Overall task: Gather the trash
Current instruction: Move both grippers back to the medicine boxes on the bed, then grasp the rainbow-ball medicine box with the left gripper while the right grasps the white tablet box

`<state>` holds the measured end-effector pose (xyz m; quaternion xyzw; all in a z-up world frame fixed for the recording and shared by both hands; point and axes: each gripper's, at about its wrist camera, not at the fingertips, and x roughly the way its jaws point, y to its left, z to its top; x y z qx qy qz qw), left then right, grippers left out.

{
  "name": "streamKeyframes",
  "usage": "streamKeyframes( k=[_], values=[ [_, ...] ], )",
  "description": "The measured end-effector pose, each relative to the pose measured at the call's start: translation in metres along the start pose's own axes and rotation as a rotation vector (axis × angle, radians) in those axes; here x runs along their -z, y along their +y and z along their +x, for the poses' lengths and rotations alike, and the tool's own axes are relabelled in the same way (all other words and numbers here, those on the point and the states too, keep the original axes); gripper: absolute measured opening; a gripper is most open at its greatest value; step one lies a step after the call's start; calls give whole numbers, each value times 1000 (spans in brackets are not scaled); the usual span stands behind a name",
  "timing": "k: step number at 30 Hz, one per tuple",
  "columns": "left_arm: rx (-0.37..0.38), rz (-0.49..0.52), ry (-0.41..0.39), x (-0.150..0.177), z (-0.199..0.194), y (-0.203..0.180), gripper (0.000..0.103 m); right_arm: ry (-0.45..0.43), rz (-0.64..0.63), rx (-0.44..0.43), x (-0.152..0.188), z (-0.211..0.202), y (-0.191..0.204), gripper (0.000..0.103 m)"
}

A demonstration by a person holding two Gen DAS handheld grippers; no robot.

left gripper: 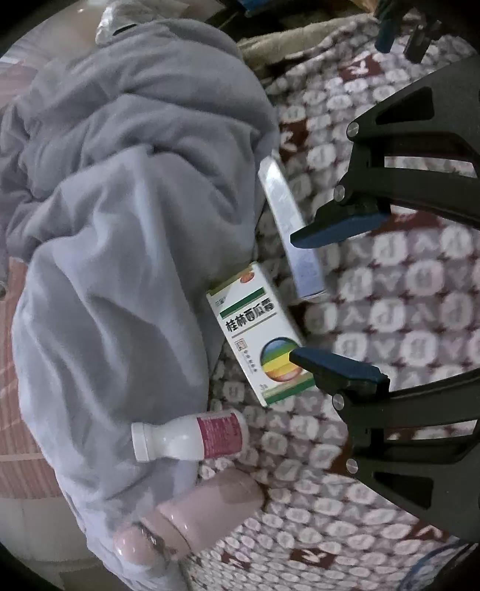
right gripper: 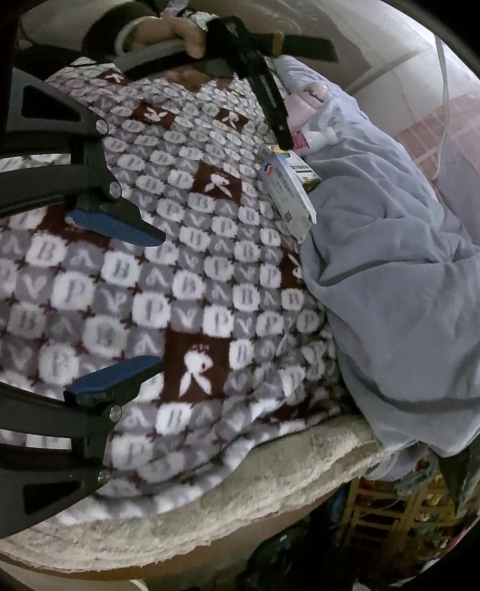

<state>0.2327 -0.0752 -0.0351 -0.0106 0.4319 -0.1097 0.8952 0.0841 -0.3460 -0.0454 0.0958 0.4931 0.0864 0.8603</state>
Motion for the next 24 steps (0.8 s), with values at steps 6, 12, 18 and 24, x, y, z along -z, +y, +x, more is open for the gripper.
streamKeyframes(
  k=[6, 12, 18, 24],
  values=[
    [250, 4, 144, 14, 23, -15, 54, 12, 0, 12, -3, 7, -1, 59],
    [247, 153, 104, 20, 6, -36, 55, 12, 26, 25, -6, 8, -12, 60],
    [204, 50, 72, -3, 13, -12, 55, 17, 25, 22, -5, 9, -12, 60],
    [116, 38, 167, -7, 46, -10, 55, 12, 22, 10, -6, 7, -11, 60]
  ],
)
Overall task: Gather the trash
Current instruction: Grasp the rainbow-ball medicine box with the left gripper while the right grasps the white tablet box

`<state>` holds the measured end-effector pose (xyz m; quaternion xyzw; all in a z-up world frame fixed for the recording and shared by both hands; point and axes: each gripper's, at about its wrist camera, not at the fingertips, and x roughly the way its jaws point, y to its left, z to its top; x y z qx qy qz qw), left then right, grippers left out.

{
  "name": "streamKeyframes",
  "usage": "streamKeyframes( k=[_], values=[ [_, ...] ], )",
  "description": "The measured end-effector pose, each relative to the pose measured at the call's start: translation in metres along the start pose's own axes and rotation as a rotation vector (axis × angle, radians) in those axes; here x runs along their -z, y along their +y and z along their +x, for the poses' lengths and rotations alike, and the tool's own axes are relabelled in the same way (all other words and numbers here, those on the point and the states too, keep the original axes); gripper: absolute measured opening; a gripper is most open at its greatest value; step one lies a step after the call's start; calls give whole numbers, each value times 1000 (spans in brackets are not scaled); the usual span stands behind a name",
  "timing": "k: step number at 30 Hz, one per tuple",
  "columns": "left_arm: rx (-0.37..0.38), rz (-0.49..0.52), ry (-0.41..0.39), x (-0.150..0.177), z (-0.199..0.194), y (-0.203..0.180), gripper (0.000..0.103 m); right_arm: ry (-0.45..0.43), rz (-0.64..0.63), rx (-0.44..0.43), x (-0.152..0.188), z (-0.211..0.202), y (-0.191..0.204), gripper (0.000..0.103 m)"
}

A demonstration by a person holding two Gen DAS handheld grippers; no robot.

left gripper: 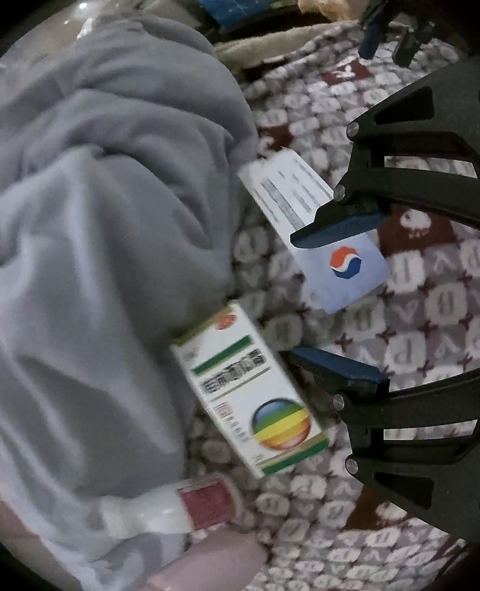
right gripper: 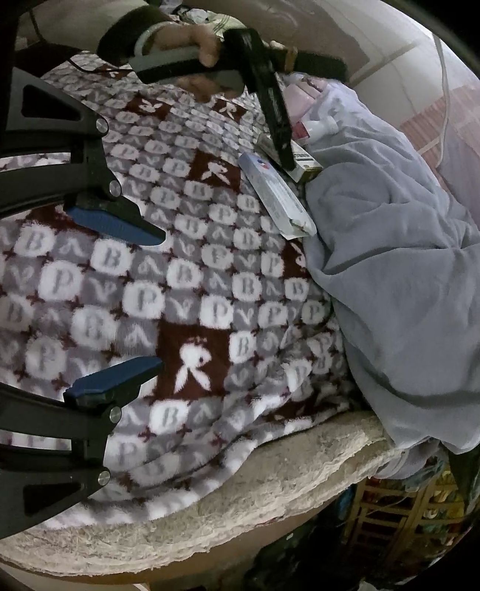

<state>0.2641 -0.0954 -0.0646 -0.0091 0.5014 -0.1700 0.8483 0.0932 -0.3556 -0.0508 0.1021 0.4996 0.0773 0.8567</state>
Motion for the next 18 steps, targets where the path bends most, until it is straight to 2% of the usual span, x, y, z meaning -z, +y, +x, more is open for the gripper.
streamKeyframes(
  k=[1, 4, 6, 7, 8, 11, 13, 14, 18],
  values=[
    [16, -12, 3, 1, 1, 0, 55, -3, 3, 0, 0, -1, 0, 60],
    [142, -37, 42, 8, 1, -2, 55, -14, 18, 0, 0, -4, -3, 60],
    [202, -14, 68, 18, -1, -13, 55, -18, 34, 0, -1, -6, -6, 60],
    [216, 16, 75, 21, -2, -18, 55, -21, 40, -1, -1, -7, -8, 60],
    [198, 53, 56, 24, -8, -24, 55, -24, 47, -1, -2, -9, -8, 60],
    [175, 61, 13, 22, -18, -22, 55, -29, 45, -1, -2, -12, -7, 61],
    [262, 20, 50, 18, -19, -17, 55, -32, 41, -1, -2, -14, -5, 61],
    [281, 18, 65, 17, -20, -16, 55, -34, 41, -3, -2, -14, -5, 61],
    [162, 82, -5, 19, -22, -30, 55, -38, 57, -7, -5, -13, -3, 61]
  ],
)
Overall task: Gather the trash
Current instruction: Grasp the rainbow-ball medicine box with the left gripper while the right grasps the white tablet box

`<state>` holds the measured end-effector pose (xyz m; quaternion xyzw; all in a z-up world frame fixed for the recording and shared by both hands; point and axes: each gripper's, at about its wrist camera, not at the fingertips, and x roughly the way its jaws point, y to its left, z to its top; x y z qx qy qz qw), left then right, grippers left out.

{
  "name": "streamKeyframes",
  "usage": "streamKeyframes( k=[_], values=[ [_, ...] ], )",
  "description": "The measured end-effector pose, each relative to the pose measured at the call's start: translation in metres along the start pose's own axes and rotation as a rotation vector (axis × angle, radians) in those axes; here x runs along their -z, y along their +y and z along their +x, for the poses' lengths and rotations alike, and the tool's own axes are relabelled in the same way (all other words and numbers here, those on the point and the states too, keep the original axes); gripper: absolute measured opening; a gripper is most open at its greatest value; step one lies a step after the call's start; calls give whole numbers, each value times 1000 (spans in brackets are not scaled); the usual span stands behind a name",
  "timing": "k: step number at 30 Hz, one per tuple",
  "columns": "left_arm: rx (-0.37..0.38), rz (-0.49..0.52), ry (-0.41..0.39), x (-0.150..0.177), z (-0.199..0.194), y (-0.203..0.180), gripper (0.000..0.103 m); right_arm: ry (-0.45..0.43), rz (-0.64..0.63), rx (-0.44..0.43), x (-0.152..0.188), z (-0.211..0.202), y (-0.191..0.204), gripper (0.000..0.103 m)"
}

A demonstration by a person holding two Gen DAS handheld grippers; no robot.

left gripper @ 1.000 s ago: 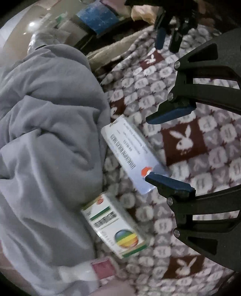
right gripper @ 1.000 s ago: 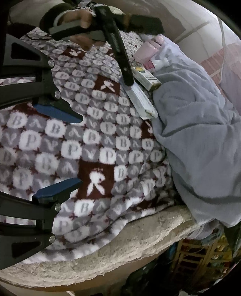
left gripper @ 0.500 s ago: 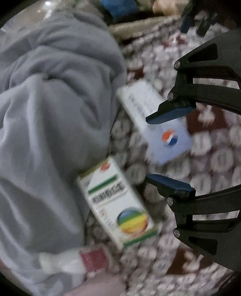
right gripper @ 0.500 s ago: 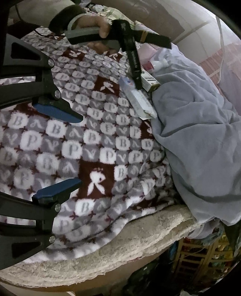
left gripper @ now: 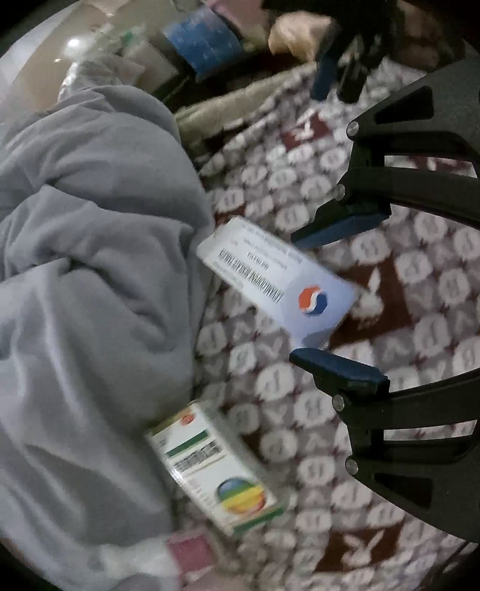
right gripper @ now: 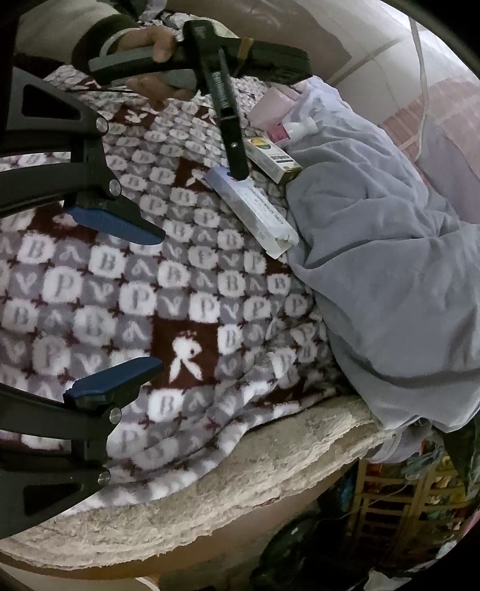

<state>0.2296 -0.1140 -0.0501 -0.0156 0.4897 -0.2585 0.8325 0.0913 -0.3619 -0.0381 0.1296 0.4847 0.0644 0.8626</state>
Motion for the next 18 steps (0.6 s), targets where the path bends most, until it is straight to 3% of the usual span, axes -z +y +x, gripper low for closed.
streamKeyframes(
  k=[3, 6, 12, 13, 18],
  values=[
    [-3, -58, -29, 2, 5, 2, 55, -5, -7, -2, 0, -2, 3, 61],
    [19, -105, 15, 3, 18, 11, 55, -3, -11, 8, 0, -2, 2, 61],
    [228, -37, 70, 25, 13, -27, 55, -11, 22, 12, -6, 2, -1, 62],
    [235, -24, 64, 27, 9, -31, 55, -17, 27, 12, -10, 3, 0, 62],
    [108, 9, -5, 31, -21, -20, 55, -9, 33, -16, -27, 24, 22, 66]
  ],
)
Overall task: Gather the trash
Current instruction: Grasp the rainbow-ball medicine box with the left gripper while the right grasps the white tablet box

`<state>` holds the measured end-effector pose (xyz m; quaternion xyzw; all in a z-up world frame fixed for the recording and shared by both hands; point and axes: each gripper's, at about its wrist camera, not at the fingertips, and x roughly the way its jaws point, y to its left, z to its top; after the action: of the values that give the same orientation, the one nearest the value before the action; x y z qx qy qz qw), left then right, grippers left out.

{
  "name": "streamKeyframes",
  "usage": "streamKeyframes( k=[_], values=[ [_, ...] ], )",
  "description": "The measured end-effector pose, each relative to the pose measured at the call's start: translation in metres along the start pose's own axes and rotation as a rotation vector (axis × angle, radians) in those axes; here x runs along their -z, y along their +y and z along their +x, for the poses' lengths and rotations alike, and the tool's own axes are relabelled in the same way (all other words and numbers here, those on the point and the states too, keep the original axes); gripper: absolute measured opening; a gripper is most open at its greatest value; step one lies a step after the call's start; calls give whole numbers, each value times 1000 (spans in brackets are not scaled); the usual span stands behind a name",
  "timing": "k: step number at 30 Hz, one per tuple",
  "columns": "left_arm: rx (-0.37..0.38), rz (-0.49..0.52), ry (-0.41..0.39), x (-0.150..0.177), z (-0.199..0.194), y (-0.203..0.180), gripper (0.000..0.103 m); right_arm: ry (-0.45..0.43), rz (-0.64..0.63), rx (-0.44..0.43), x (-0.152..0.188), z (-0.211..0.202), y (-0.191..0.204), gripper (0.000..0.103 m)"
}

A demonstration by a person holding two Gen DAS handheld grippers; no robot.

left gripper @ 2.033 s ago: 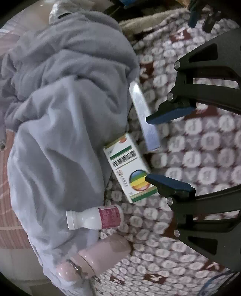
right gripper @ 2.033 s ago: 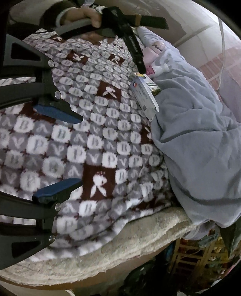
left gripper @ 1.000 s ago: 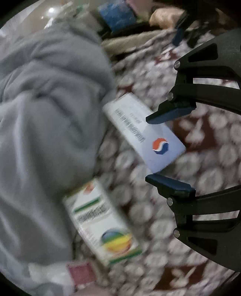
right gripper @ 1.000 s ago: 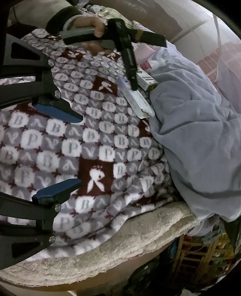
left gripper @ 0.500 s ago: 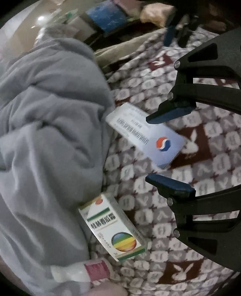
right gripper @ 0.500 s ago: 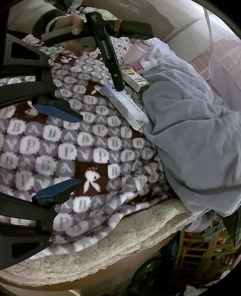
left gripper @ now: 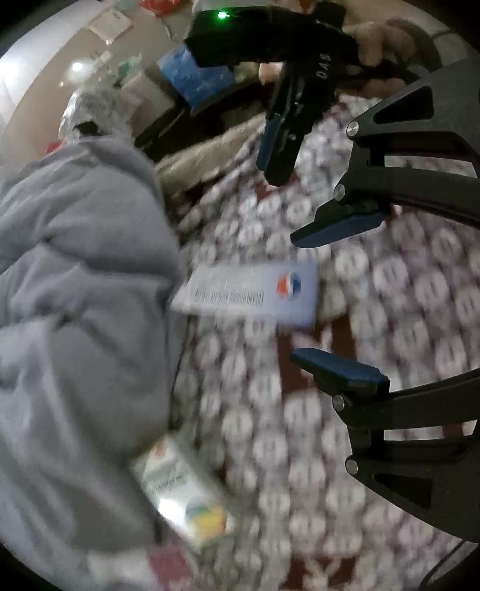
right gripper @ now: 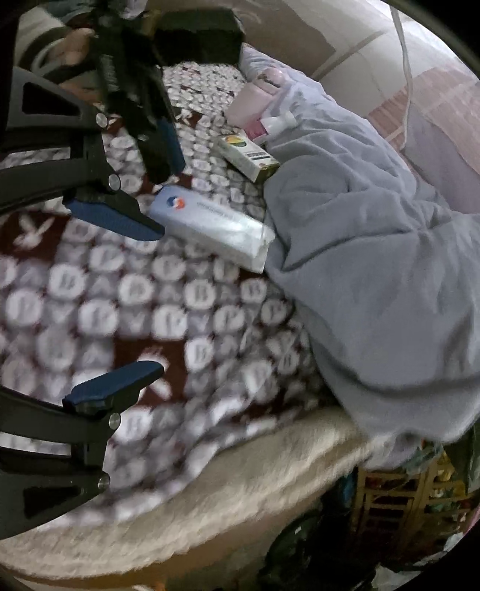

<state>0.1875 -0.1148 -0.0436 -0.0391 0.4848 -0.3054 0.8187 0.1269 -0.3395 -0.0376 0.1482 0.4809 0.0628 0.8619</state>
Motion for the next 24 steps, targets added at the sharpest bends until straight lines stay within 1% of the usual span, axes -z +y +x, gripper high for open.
streamKeyframes(
  k=[1, 2, 5, 6, 7, 9, 10, 12, 15, 20, 22, 24],
  values=[
    [-33, 1, -13, 0, -6, 6, 55, 5, -7, -14, -3, 6, 8, 66],
    [-95, 3, -36, -2, -12, 15, 55, 16, -16, -29, -7, 16, 19, 66],
    [-234, 9, -79, -10, -22, 43, 56, 35, -39, -31, -15, 41, 44, 66],
    [-259, 7, -84, -13, -22, 52, 56, 43, -40, -21, -18, 50, 50, 66],
    [-286, 4, -89, -18, -22, 63, 59, 50, -39, -15, -22, 59, 55, 66],
    [-314, 5, -93, -26, -24, 81, 63, 53, -36, 1, -27, 73, 61, 66],
    [-324, 14, -93, -31, -22, 86, 64, 59, -37, 26, -28, 80, 63, 66],
    [-359, 60, -96, -41, -16, 93, 65, 72, -34, 54, -29, 92, 63, 66],
    [-408, 144, -87, -52, -1, 97, 65, 65, -41, 49, -30, 96, 61, 66],
    [-409, 232, -66, -63, 17, 102, 65, 74, -53, 36, -30, 94, 58, 66],
    [-394, 287, -58, -63, 22, 96, 65, 74, -59, 34, -29, 93, 57, 66],
    [-404, 370, -35, -61, 30, 87, 66, 75, -71, 36, -29, 92, 56, 66]
  ],
)
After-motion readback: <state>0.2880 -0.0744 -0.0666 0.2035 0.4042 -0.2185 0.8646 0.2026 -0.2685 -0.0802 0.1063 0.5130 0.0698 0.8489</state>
